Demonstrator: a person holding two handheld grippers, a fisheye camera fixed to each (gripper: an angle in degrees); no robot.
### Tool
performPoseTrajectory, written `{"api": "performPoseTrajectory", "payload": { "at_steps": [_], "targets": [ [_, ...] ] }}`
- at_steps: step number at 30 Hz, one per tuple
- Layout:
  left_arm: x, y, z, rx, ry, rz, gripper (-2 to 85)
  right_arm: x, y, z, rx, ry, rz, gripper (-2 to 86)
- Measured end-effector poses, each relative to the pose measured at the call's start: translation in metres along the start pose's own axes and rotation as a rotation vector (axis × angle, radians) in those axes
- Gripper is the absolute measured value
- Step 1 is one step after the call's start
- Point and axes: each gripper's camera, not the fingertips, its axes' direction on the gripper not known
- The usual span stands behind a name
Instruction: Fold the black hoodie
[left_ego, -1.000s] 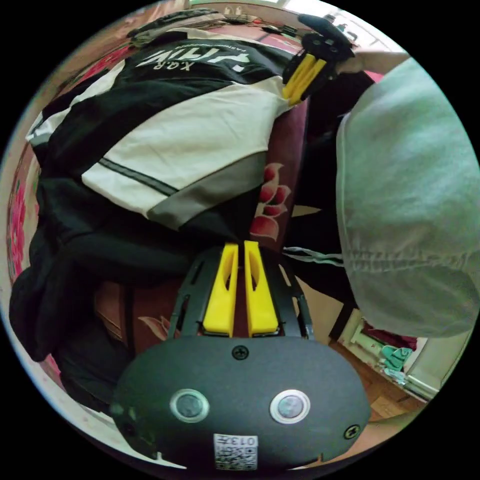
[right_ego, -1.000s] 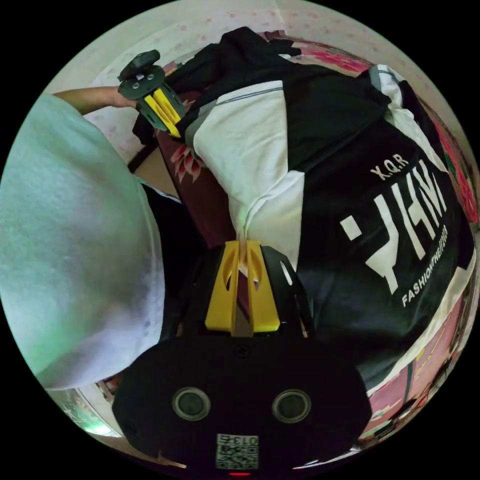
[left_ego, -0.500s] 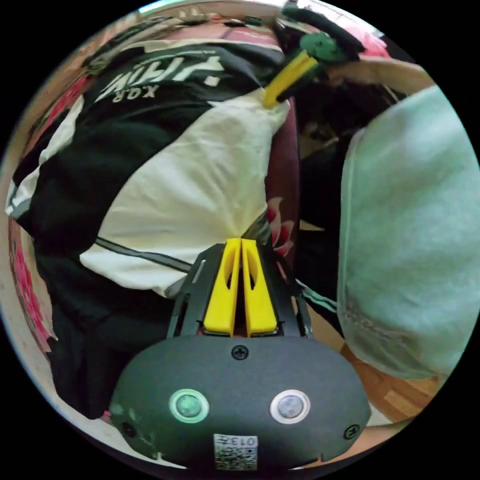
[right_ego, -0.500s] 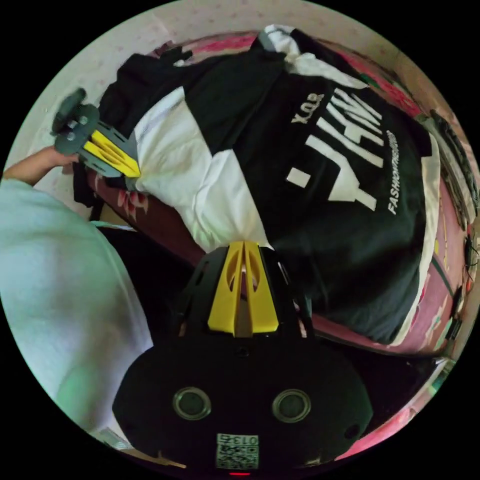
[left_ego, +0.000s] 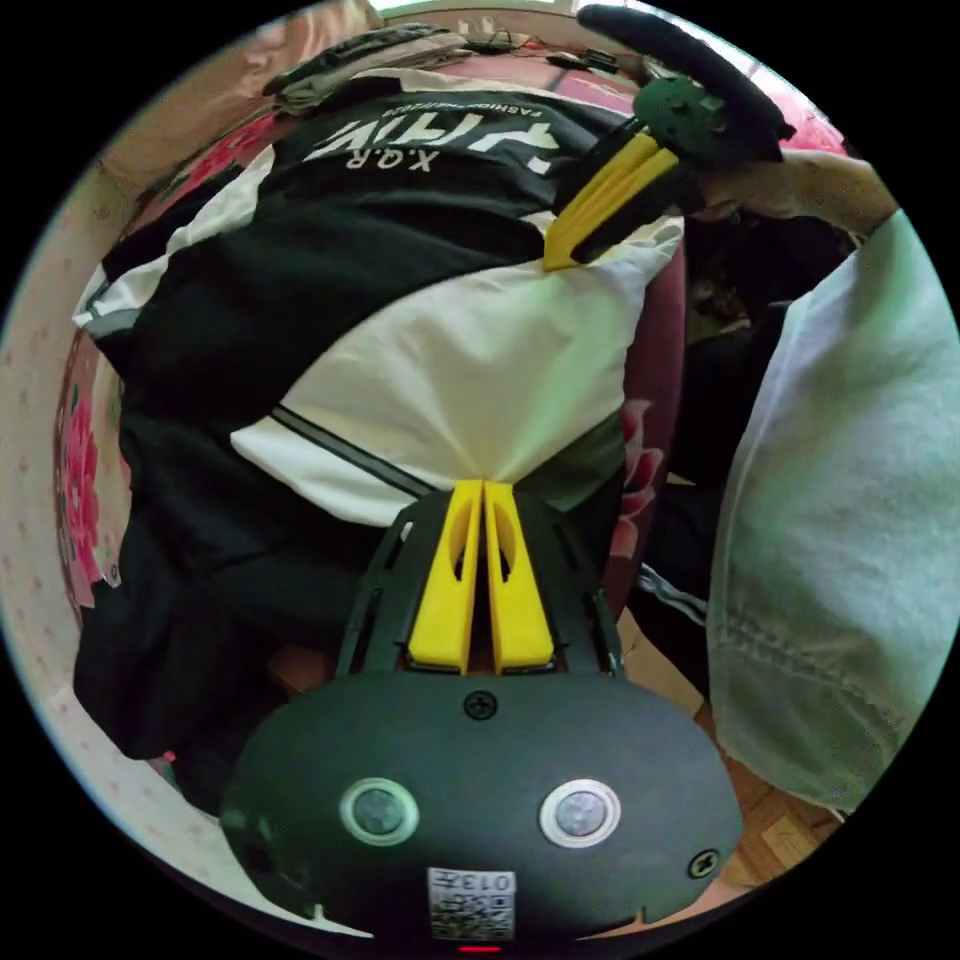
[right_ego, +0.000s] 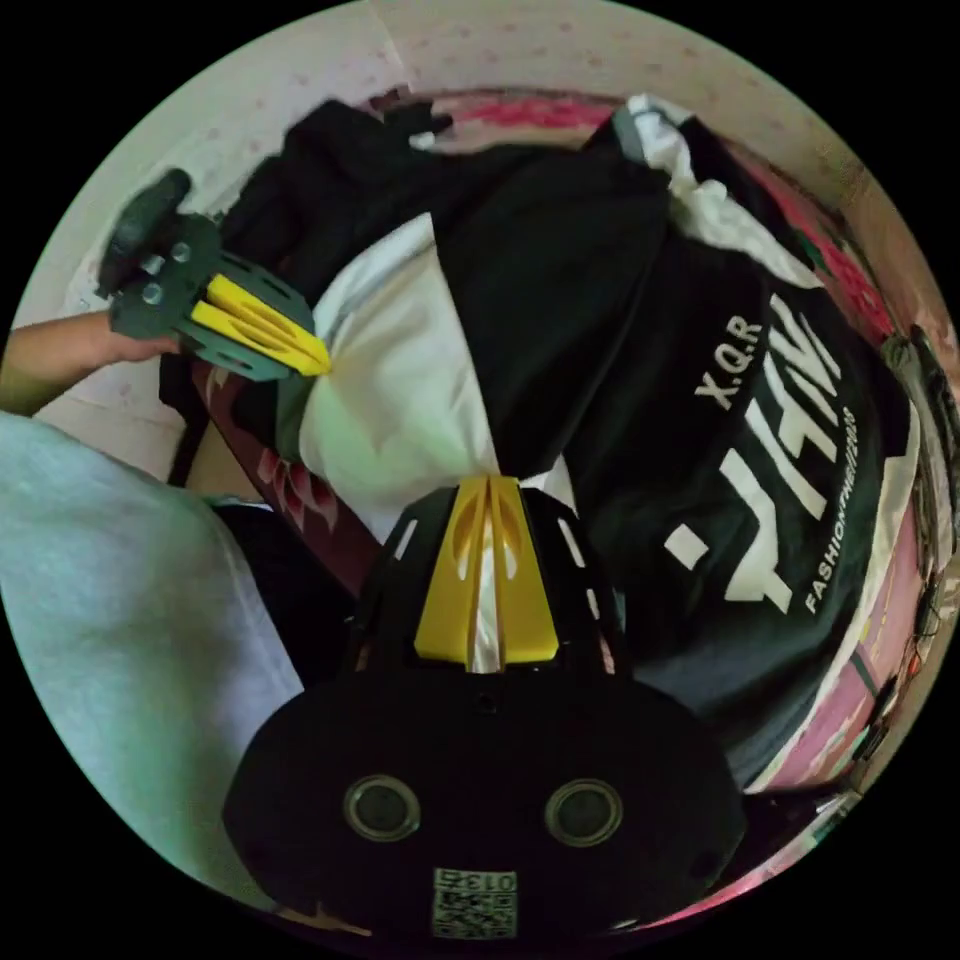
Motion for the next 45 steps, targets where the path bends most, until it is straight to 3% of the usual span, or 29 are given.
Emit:
{"api": "performPoseTrajectory", "payload": {
  "at_steps": [4,7,12,14,17,18,20,21,23,27,30,36,38,40,41,45],
  "targets": [
    [-0.002,-0.006,-0.033,-0.044,-0.017,-0.077,-0.4,0.027,-0.008,-0.015,-0.097,-0.107,-0.004,-0.1],
    [-0.01,-0.008,-0.073,0.118,-0.105,-0.171,-0.3,0.05,-0.01,-0.06,0.108,-0.111,0.044,-0.1],
    [-0.042,-0.042,-0.099,0.227,-0.259,-0.271,-0.3,0.065,-0.037,-0.07,0.215,-0.03,0.031,-0.2],
    [-0.058,-0.06,-0.095,0.207,-0.245,-0.287,-0.3,0.061,-0.055,-0.063,0.214,-0.009,-0.018,-0.1],
    [-0.085,-0.079,-0.06,0.007,-0.116,-0.321,-0.2,0.06,-0.084,-0.035,0.138,0.021,-0.111,0.0],
    [-0.089,-0.07,-0.07,0.122,-0.124,-0.345,-0.2,0.068,-0.094,-0.011,-0.022,0.017,-0.11,0.1],
    [-0.105,-0.062,-0.076,0.125,-0.009,-0.426,0.0,0.093,-0.101,-0.013,-0.024,-0.117,-0.056,0.2],
    [-0.117,-0.056,-0.082,0.102,0.063,-0.458,0.2,0.114,-0.111,-0.016,-0.12,-0.205,0.006,0.5],
    [-0.137,-0.042,-0.101,0.164,0.055,-0.535,0.7,0.147,-0.112,-0.049,0.054,-0.291,0.064,1.3],
    [-0.22,-0.035,-0.158,0.396,-0.132,-0.684,7.6,0.224,-0.138,-0.102,0.328,0.049,0.169,11.0],
    [-0.296,-0.07,-0.172,0.394,-0.143,-0.678,13.5,0.267,-0.188,-0.095,0.279,0.173,0.151,13.8],
    [-0.388,-0.158,-0.171,0.314,-0.166,-0.549,22.7,0.276,-0.272,-0.037,0.098,0.385,-0.121,15.8],
    [-0.406,-0.177,-0.162,0.262,-0.092,-0.496,20.6,0.279,-0.283,-0.017,0.023,0.374,-0.171,13.6],
    [-0.426,-0.187,-0.159,0.24,0.082,-0.448,6.0,0.293,-0.291,-0.019,0.017,0.34,-0.158,7.9],
    [-0.429,-0.186,-0.16,0.246,0.115,-0.452,4.6,0.296,-0.293,-0.021,0.003,0.36,-0.152,7.0],
    [-0.419,-0.184,-0.176,0.236,0.006,-0.389,2.4,0.323,-0.309,-0.08,0.003,0.376,-0.086,4.8]
  ]
}}
